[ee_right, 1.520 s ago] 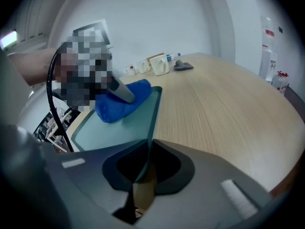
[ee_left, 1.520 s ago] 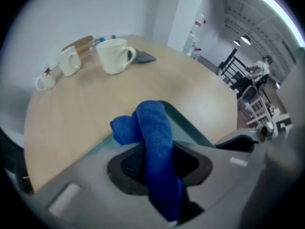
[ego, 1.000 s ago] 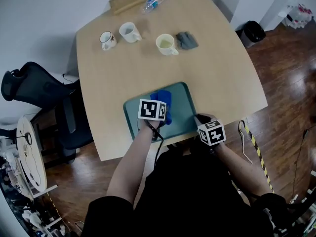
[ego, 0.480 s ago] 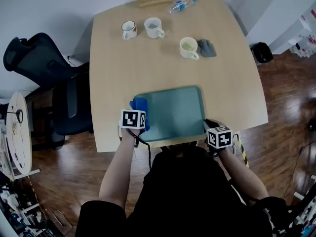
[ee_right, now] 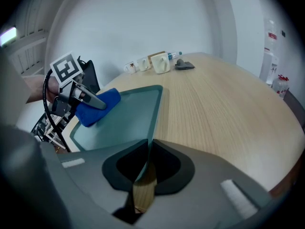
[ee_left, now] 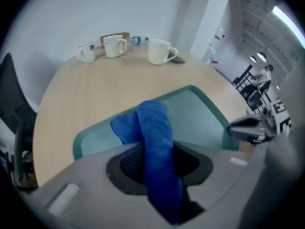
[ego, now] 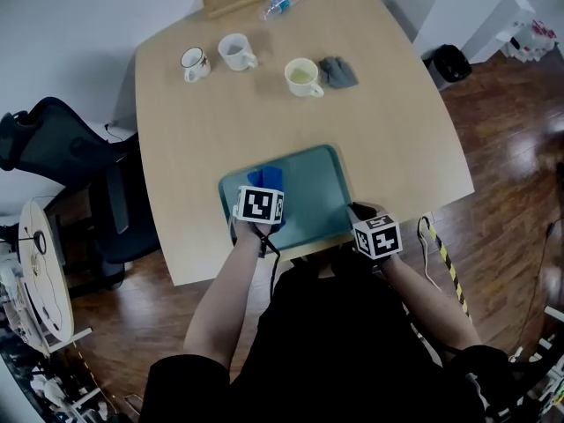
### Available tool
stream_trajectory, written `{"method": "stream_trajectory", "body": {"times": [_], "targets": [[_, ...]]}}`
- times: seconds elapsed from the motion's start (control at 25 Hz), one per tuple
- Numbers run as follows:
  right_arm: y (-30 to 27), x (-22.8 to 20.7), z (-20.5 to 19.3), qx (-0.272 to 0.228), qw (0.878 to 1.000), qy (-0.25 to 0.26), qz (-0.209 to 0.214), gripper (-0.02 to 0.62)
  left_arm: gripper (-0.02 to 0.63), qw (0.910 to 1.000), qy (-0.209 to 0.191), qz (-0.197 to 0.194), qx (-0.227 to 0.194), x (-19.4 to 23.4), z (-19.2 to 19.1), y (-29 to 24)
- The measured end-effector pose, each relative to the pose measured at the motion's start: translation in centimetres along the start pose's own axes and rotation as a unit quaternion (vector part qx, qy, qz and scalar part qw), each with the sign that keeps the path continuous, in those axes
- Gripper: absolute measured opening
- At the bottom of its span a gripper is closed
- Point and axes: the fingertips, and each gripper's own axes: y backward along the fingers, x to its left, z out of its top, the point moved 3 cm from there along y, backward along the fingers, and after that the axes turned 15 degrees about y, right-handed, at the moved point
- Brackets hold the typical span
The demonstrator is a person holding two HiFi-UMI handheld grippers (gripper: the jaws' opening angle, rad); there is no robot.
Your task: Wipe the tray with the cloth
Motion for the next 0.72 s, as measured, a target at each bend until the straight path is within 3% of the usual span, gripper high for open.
{"method": "stream_trajectory", "body": {"times": [0.2, 0.36, 0.44, 0.6, 0.72], "targets": [[0.0, 0.1, 0.1, 0.0, 1.0, 0.007, 0.003, 0.035, 0.141, 0.993, -0.115, -0.02, 0.013, -8.1, 1.5, -2.6], [0.2, 0.1, 0.2, -0.004, 1.0, 0.006, 0.008, 0.035, 0.141, 0.9771, -0.189, -0.083, 0.052, -14.9, 0.3, -3.6], [0.3, -0.1, 0.1, -0.005, 1.0, 0.006, 0.011, 0.035, 0.141, 0.9709, -0.214, -0.091, 0.059, -16.2, -0.1, -3.8], [0.3, -0.4, -0.4, -0.004, 1.0, 0.007, 0.012, 0.035, 0.141, 0.9746, -0.179, -0.118, 0.064, -15.2, -1.0, -3.3], [0.3, -0.4, -0.4, -0.002, 1.0, 0.005, 0.011, 0.035, 0.141, 0.9821, -0.143, -0.111, 0.052, -12.0, -1.5, -2.5]]}}
